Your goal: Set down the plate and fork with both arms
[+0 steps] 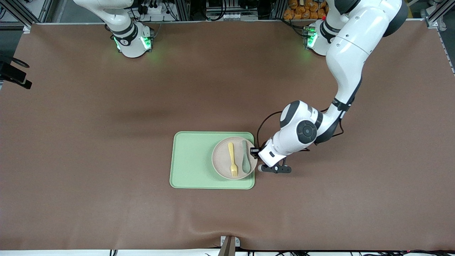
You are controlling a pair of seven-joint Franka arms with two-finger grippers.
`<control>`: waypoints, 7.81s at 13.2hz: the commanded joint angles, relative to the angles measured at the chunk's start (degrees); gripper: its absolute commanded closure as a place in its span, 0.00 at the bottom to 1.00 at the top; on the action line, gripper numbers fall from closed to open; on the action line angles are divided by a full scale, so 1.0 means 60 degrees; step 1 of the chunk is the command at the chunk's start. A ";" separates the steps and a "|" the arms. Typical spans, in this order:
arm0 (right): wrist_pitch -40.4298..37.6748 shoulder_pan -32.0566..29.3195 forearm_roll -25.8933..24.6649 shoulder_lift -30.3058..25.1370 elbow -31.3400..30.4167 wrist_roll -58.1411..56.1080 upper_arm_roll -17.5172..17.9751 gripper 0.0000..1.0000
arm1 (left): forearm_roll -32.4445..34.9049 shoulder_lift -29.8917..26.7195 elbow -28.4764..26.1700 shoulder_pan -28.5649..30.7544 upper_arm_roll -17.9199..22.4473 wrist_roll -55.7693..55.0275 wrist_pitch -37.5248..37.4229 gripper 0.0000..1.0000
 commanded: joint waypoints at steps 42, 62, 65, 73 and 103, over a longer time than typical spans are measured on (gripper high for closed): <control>1.1741 0.7182 0.1987 0.8244 0.0171 0.1227 0.0025 0.00 | 0.1091 -0.8145 -0.0112 0.2254 0.2616 0.1022 -0.9579 0.00; 1.2093 0.7197 0.1972 0.8434 0.0127 0.1228 -0.0004 1.00 | 0.1179 -0.8027 0.0196 0.2313 0.2704 0.0993 -0.9609 0.00; 1.2020 0.7124 0.1987 0.8274 0.0127 0.1243 -0.0019 1.00 | 0.1179 -0.8027 0.0138 0.2298 0.2704 0.1022 -0.9624 0.00; 1.0145 0.5603 0.2060 0.6122 -0.0559 0.1316 -0.0048 1.00 | 0.1179 -0.8013 0.0152 0.2283 0.2660 0.1022 -0.9624 0.00; 1.2284 0.5923 0.2045 0.6077 -0.3667 0.4450 -0.0063 0.00 | 0.1032 -0.8101 0.0210 0.2298 0.2631 0.0993 -0.9624 0.00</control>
